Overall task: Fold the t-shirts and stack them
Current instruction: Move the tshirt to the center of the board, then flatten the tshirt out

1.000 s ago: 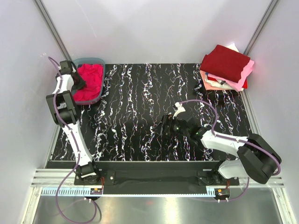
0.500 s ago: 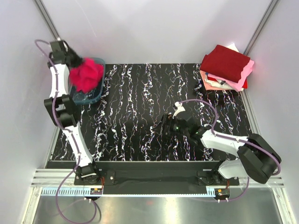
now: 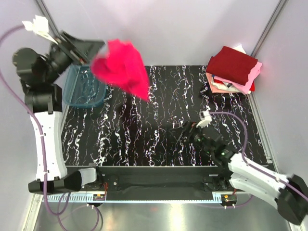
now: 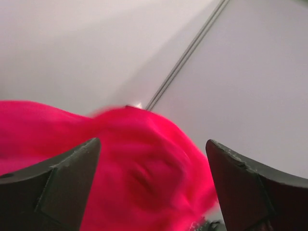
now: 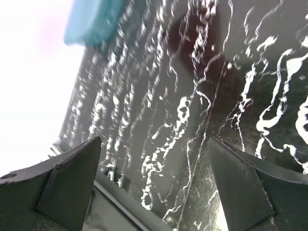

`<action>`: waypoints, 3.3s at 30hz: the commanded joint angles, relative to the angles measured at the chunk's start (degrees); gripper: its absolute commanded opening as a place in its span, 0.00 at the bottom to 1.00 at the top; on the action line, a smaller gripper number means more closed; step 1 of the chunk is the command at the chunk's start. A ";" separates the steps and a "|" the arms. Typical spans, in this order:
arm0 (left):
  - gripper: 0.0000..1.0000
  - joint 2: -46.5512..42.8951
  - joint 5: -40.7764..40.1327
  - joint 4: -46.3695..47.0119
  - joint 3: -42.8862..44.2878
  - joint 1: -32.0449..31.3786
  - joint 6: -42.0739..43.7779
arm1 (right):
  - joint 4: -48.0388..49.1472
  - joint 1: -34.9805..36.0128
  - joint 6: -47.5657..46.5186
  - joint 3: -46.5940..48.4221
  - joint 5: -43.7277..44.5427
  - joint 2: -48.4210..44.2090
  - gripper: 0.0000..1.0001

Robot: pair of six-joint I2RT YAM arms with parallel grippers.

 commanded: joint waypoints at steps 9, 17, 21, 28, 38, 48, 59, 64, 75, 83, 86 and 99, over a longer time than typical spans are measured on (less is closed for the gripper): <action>0.99 -14.77 -14.23 -31.27 -38.99 -0.24 22.15 | -32.14 0.41 -2.64 10.10 3.56 -27.76 1.00; 0.99 -25.42 -25.46 -34.87 -49.71 -6.37 20.66 | -41.57 1.03 4.74 15.90 -5.66 0.71 0.97; 0.99 -26.30 -30.84 -34.97 -54.02 -13.41 16.89 | -39.64 2.87 4.75 17.39 -6.64 4.68 0.93; 0.99 -24.73 -36.38 -34.61 -51.93 -15.44 20.29 | -44.73 18.94 0.18 36.27 0.63 25.10 0.91; 0.99 -27.34 -36.65 -35.16 -48.48 -6.74 28.75 | -53.50 27.74 -7.81 69.49 0.30 59.94 0.83; 0.99 -39.65 -42.62 -28.46 -54.73 -5.69 26.55 | -66.61 29.68 -12.30 99.01 3.28 83.94 0.83; 0.99 -42.82 -43.24 -27.76 -55.35 -5.07 26.46 | -73.92 29.77 -15.20 110.92 8.91 97.84 0.78; 0.99 -42.82 -43.24 -27.76 -55.35 -4.90 26.46 | -71.64 29.86 -14.86 106.01 5.84 98.64 0.38; 0.99 -41.95 -43.33 -27.58 -55.44 -4.02 26.72 | -69.43 27.49 -16.09 87.73 12.14 81.48 0.00; 0.99 -41.59 -43.33 -28.28 -55.35 -4.02 25.76 | -82.61 17.74 -10.11 72.01 33.59 38.91 0.00; 0.98 -40.90 -42.89 -28.29 -55.09 -4.02 22.79 | -85.25 13.69 -6.52 65.86 37.38 26.77 0.00; 0.89 -12.35 -35.16 -5.01 -53.34 -18.76 14.86 | -88.58 12.54 5.00 55.02 47.31 3.72 0.00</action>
